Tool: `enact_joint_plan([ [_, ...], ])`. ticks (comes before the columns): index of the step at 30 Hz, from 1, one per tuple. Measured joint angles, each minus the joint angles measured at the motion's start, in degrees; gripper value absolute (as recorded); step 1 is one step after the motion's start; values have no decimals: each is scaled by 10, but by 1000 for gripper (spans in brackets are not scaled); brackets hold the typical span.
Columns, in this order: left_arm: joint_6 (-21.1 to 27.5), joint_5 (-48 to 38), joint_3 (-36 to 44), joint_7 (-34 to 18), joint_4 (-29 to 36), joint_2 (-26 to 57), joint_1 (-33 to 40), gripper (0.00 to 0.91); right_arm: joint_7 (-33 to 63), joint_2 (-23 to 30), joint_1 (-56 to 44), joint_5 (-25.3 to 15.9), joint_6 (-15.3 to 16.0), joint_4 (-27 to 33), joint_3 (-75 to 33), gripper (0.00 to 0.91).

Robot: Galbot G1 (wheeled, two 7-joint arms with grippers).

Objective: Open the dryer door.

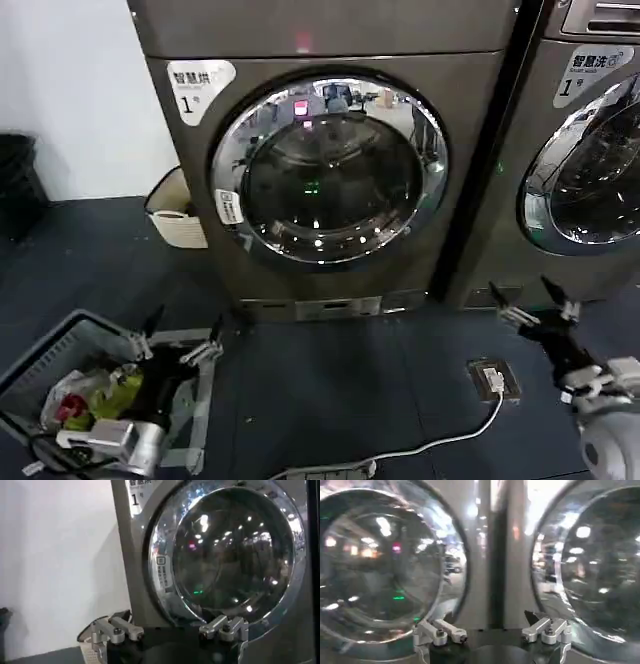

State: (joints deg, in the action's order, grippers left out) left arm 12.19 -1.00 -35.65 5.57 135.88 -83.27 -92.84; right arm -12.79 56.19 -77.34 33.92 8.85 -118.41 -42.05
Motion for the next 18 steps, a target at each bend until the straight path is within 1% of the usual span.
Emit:
enact_joint_plan([
  [6,2,-1,-1,-1,6,-1,-4,907,-23,-48,55,29,-18,21,75,907],
  [11,1,0,-2,-1,13,0,-9,907,-41,-85,117,62,-28,43,150,907],
  [18,2,-1,-2,-1,17,-3,-12,907,-73,-113,220,96,-44,83,259,907],
])
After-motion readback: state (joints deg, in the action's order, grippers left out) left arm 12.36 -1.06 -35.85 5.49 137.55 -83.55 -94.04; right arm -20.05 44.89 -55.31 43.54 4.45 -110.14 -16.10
